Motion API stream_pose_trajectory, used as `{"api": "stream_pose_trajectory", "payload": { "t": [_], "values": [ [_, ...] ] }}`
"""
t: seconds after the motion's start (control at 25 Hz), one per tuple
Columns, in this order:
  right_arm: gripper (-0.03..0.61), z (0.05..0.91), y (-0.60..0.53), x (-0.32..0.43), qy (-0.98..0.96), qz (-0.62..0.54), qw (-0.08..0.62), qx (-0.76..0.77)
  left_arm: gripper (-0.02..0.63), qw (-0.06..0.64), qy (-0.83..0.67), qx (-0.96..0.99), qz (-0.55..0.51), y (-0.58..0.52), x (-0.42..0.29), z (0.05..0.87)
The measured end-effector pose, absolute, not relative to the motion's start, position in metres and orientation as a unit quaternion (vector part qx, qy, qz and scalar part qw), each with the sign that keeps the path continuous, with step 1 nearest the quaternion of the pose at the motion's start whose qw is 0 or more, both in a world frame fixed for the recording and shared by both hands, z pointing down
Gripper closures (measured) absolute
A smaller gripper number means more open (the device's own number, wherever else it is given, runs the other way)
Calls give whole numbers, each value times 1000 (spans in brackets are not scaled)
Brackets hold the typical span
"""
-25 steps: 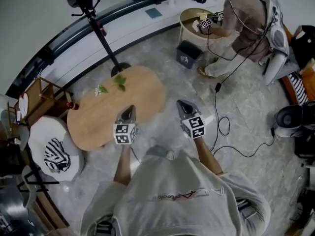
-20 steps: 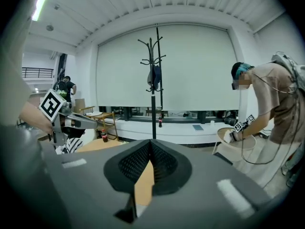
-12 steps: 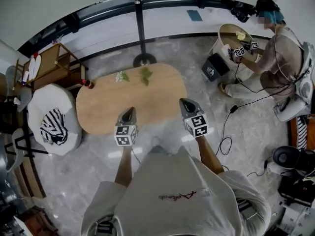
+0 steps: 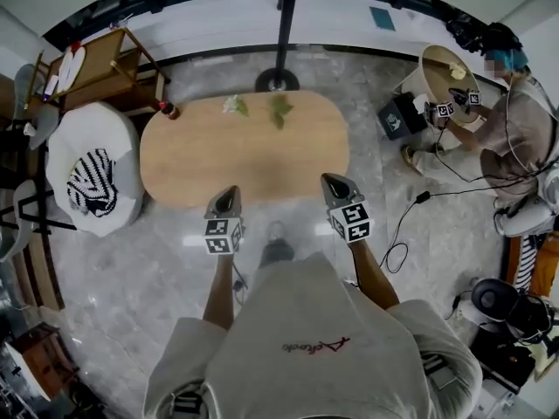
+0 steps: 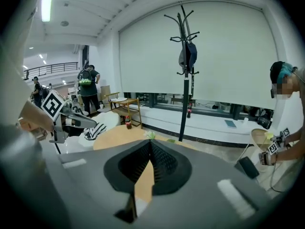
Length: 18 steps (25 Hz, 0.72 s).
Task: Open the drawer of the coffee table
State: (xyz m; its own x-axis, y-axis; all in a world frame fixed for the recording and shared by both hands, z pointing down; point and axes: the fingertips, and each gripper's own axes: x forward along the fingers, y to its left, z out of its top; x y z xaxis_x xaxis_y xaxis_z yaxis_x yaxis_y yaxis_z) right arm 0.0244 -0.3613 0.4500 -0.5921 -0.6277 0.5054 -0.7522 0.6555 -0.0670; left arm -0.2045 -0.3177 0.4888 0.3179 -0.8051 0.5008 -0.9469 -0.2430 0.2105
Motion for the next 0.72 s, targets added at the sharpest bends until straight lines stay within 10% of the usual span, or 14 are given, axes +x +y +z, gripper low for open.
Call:
{"api": "stream_pose_trajectory", "payload": {
  "t": [0.72],
  "values": [
    [575,493,-293,85,-879,157,207,400,614,247,-556,773,182,-235,-147,526]
  ]
}}
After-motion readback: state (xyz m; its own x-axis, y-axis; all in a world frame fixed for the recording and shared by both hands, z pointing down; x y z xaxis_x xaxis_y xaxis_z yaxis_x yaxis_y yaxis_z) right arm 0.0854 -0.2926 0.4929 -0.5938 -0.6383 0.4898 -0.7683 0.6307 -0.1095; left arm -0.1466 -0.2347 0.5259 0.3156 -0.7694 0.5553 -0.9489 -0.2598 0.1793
